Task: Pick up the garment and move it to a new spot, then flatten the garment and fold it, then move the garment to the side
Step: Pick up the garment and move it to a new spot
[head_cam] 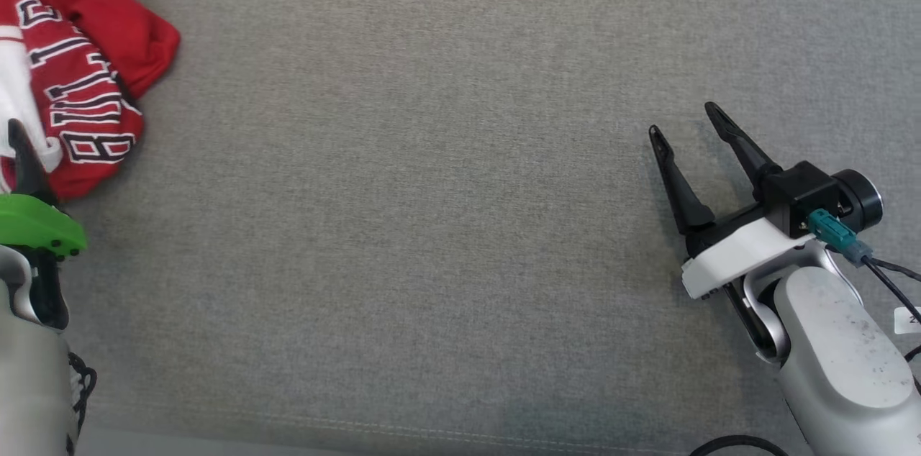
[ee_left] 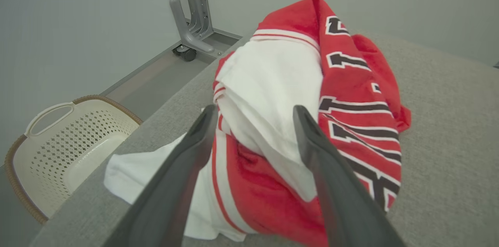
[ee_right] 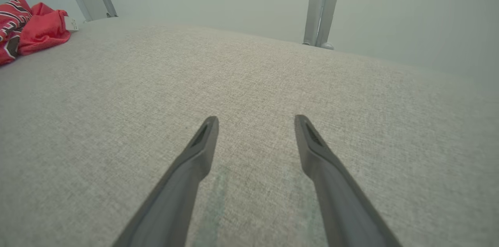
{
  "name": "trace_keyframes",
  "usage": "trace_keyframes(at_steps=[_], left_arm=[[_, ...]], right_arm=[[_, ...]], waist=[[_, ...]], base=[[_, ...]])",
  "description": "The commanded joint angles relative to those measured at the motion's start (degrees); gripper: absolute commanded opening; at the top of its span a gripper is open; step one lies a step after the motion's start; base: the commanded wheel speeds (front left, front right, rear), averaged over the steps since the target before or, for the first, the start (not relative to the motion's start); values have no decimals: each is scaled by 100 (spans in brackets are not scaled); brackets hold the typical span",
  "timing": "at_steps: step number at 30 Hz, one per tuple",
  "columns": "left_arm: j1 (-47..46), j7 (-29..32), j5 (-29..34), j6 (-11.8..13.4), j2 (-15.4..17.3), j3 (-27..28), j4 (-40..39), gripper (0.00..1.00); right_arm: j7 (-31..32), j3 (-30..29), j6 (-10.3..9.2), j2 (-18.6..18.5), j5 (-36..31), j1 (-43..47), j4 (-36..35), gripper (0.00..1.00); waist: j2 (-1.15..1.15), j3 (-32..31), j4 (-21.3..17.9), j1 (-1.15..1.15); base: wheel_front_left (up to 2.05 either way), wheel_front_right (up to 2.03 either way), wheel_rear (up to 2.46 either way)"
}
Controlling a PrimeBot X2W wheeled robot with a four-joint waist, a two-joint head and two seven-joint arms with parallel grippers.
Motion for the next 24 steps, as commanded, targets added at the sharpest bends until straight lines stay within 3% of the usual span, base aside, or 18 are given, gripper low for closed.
trace_keyframes(at_steps=[1, 7, 8, 9, 14, 20, 24], left_arm=[[-137, 0, -78, -21, 62, 48, 71, 100], [-332, 2, -110, 78, 160, 169, 524, 100], [-329, 2, -61, 127, 179, 182, 455, 20], [-293, 2, -15, 169, 175, 192, 364, 0], [21, 1, 329, 302, 153, 294, -600, 0], [189, -1, 730, 180, 76, 386, -2144, 0], [53, -1, 1044, 30, 42, -26, -3041, 0]], right_arm=[[-17, -34, -8, 6, 22, 19, -33, 100], [-17, -136, -9, 105, 4, 62, -60, 100], [-17, -144, -8, 117, 9, 68, -53, 100], [-17, -150, -8, 140, 8, 76, -44, 100], [-17, -147, -8, 270, 52, 148, 35, 100], [-17, -104, -8, 492, 164, 229, 155, 100], [-17, -85, -8, 665, 209, 286, 242, 100]], waist=[[0, 456, -482, 0], [0, 497, -658, 0], [0, 479, -667, 0], [0, 449, -672, 0], [0, 182, -648, 0], [0, -212, -653, 0], [0, -544, -782, 0]], base=[[0, 0, 0], [0, 0, 0], [0, 0, 0], [0, 0, 0], [0, 0, 0], [0, 0, 0], [0, 0, 0]])
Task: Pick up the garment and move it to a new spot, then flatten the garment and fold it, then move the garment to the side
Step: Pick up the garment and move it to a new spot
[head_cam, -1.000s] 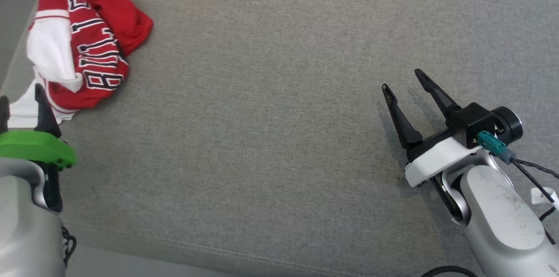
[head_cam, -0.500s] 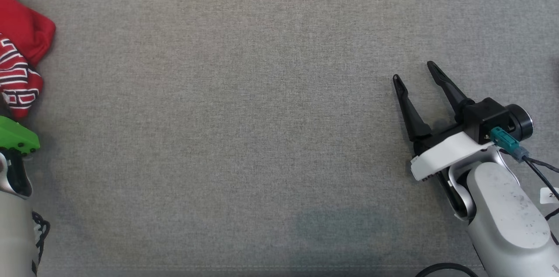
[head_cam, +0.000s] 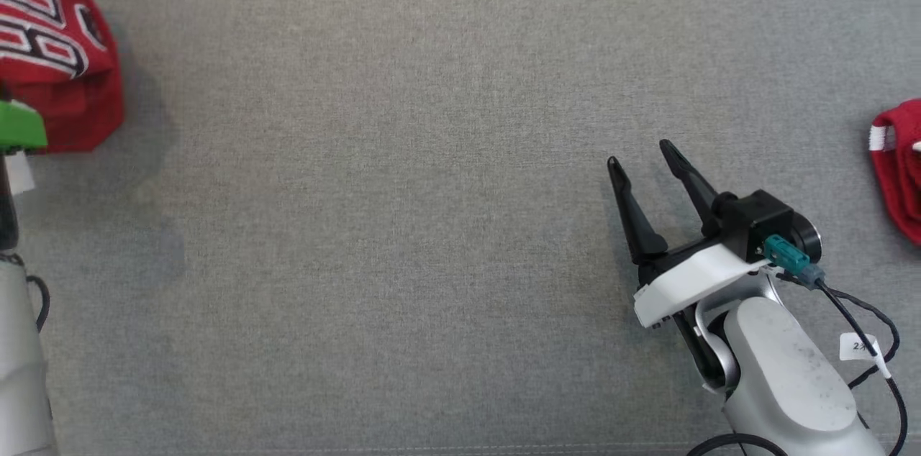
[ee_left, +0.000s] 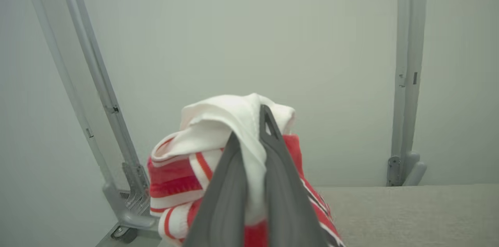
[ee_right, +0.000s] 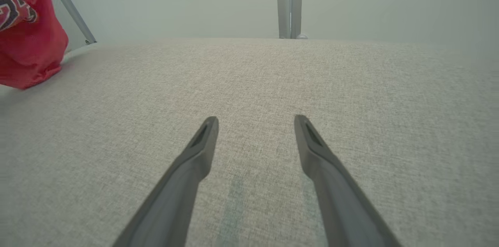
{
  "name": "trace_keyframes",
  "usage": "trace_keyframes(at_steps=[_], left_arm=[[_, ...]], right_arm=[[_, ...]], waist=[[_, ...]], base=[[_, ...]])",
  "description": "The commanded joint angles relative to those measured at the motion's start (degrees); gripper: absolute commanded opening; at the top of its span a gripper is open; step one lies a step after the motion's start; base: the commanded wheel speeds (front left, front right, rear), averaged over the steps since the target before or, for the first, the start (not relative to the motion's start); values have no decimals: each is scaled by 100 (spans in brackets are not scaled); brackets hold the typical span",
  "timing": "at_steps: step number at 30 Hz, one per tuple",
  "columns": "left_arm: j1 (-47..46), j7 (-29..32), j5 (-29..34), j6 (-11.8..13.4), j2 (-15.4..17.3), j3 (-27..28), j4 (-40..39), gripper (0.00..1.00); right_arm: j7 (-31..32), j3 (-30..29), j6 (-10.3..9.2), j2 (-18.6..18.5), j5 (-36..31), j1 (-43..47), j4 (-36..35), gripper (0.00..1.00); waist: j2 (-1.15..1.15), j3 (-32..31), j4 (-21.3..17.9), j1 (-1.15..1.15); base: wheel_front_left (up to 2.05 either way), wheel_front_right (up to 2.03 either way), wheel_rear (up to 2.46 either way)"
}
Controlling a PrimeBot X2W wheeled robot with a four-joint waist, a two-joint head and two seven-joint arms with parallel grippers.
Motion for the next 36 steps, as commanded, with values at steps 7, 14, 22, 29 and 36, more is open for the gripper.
trace_keyframes(at_steps=[7, 14, 22, 29, 36], left_arm=[[-468, 3, -169, -94, -218, -1657, -1101, 0], [-598, 106, -1320, -85, -635, -3360, -1728, 0], [-500, -12, -1879, -60, -1076, -3884, -1549, 0], [-171, 2, -1421, 415, -811, -3064, -9, 0], [545, 0, -1240, 793, -721, -2184, 1173, 100]], right_arm=[[-18, -131, -8, 292, 167, 324, 118, 100], [-18, -331, -8, 417, 207, 475, 125, 100], [-18, -355, -8, 473, 211, 347, 133, 100], [-17, -357, -8, 489, 247, 230, 124, 100], [-18, -402, -8, 473, 184, 187, 180, 100]], waist=[[0, -813, -656, -1], [0, -806, -1069, -1], [0, -600, -1373, -1], [0, -368, -1506, -1], [0, -364, -1347, -1]], base=[[0, 0, 0], [0, 0, 0], [0, 0, 0], [0, 0, 0], [0, 0, 0]])
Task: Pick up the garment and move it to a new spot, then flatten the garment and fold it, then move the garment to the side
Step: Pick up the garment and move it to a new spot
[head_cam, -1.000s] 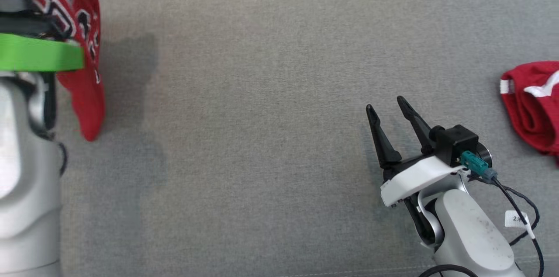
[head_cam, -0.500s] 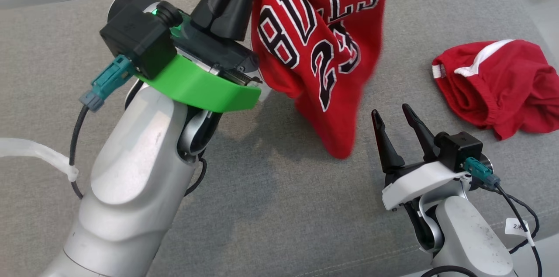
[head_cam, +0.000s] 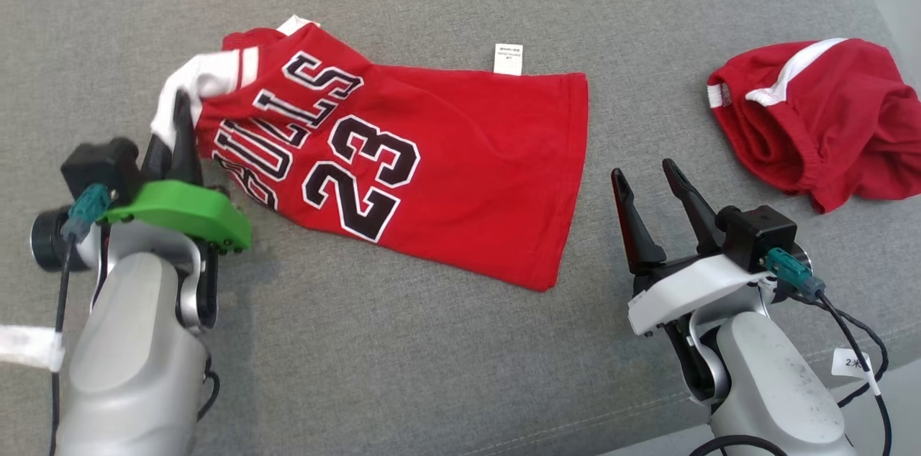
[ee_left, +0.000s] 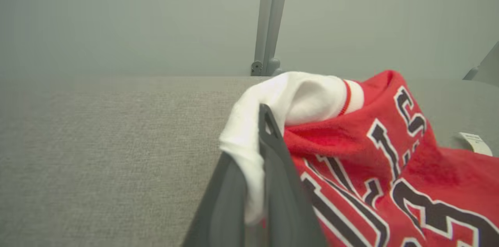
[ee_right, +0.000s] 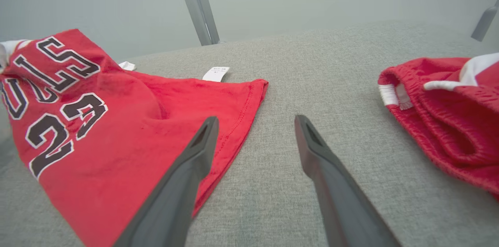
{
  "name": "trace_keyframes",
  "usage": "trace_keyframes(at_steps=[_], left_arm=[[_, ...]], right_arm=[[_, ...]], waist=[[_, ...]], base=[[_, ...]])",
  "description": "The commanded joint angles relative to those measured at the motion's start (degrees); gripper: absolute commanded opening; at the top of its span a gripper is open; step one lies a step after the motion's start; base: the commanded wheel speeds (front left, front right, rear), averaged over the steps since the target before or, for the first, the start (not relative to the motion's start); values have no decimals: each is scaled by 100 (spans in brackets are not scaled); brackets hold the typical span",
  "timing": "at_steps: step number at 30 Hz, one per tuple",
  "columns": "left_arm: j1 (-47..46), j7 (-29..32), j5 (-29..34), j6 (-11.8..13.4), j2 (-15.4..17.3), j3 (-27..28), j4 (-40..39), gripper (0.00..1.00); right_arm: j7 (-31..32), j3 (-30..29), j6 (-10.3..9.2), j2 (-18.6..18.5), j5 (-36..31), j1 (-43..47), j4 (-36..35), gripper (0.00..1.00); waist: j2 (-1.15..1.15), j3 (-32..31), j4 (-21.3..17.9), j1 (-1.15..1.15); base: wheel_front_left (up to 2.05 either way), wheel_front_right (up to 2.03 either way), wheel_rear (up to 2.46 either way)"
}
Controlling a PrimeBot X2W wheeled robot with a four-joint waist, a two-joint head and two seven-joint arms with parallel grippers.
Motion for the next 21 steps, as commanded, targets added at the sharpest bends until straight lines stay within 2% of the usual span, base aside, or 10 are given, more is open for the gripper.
trace_keyframes(at_steps=[1, 7, 12, 21], left_arm=[[234, 0, 39, 49, -37, 211, 98, 100], [931, -1, 351, 73, -221, 753, -115, 100], [1693, 0, 740, -35, -431, 1182, -641, 100], [2975, -1, 1279, -262, -753, 1384, -1390, 100]], right_arm=[[-18, -8, -8, -32, -23, -61, 21, 100], [-18, 55, -8, -39, -38, 44, 78, 100], [-18, 74, -8, -28, -43, 247, 168, 100], [-18, 102, -8, -12, 0, 652, 353, 100]], waist=[[0, -93, 118, 0], [0, -411, 305, 0], [0, -810, 470, 0], [0, -1423, 636, 0]], base=[[0, 0, 0], [0, 0, 0], [0, 0, 0], [0, 0, 0]])
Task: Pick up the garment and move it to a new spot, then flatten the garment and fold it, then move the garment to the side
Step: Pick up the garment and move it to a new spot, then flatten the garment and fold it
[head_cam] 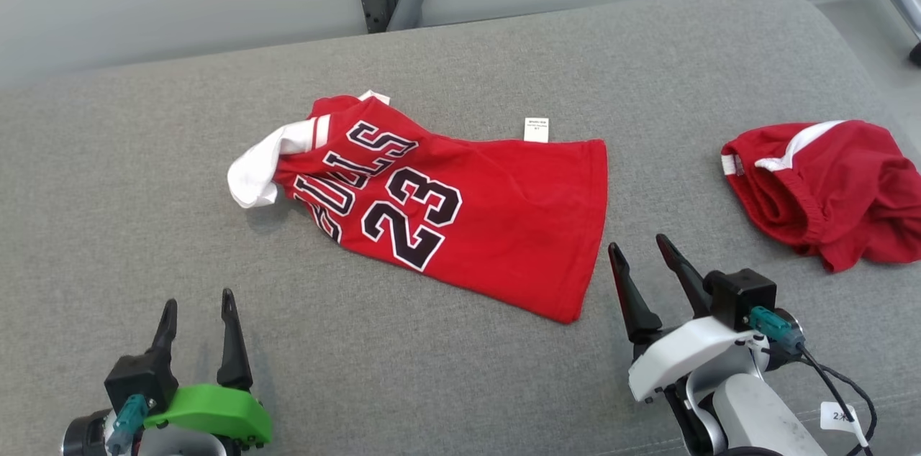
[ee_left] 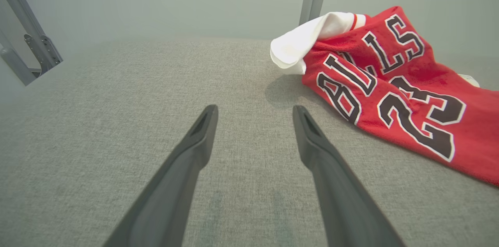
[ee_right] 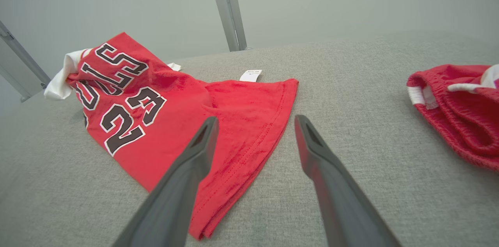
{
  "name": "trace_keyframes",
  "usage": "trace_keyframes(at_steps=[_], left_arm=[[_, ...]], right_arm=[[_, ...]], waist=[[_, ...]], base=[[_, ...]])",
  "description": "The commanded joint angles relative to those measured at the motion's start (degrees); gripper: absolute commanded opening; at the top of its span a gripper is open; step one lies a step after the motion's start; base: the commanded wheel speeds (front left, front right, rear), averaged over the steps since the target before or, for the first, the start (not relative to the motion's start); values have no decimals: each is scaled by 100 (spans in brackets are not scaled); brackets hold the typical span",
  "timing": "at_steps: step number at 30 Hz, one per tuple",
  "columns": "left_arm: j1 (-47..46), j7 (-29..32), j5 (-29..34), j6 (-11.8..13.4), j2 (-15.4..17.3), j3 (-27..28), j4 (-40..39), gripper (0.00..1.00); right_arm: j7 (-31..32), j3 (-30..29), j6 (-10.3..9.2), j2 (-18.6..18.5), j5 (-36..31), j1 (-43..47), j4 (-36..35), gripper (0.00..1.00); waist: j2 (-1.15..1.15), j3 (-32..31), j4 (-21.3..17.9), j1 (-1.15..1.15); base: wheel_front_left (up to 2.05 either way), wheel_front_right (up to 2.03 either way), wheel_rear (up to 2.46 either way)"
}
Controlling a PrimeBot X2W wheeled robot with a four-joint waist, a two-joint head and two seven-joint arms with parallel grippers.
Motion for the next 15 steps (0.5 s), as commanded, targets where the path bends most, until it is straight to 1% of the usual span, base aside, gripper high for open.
trace_keyframes(at_steps=[1, 7, 9, 15], left_arm=[[139, 0, 55, -28, -2, 12, -45, 100], [384, -1, 122, -102, -38, -78, -50, 100], [375, -1, 15, -109, -41, -162, -34, 100], [185, -1, -140, -52, -38, -422, 6, 100]], right_arm=[[-18, 18, -8, -12, 15, 103, 39, 100], [-18, 149, -8, -11, -9, 290, 257, 100], [-18, 244, -8, -21, 16, 300, 383, 100], [-18, 538, -8, -64, 155, 114, 1014, 100]], waist=[[0, -272, 149, 0], [0, -262, 253, 0], [0, -174, 303, 0], [0, 101, 481, 0]], base=[[0, 0, 0], [0, 0, 0], [0, 0, 0], [0, 0, 0]])
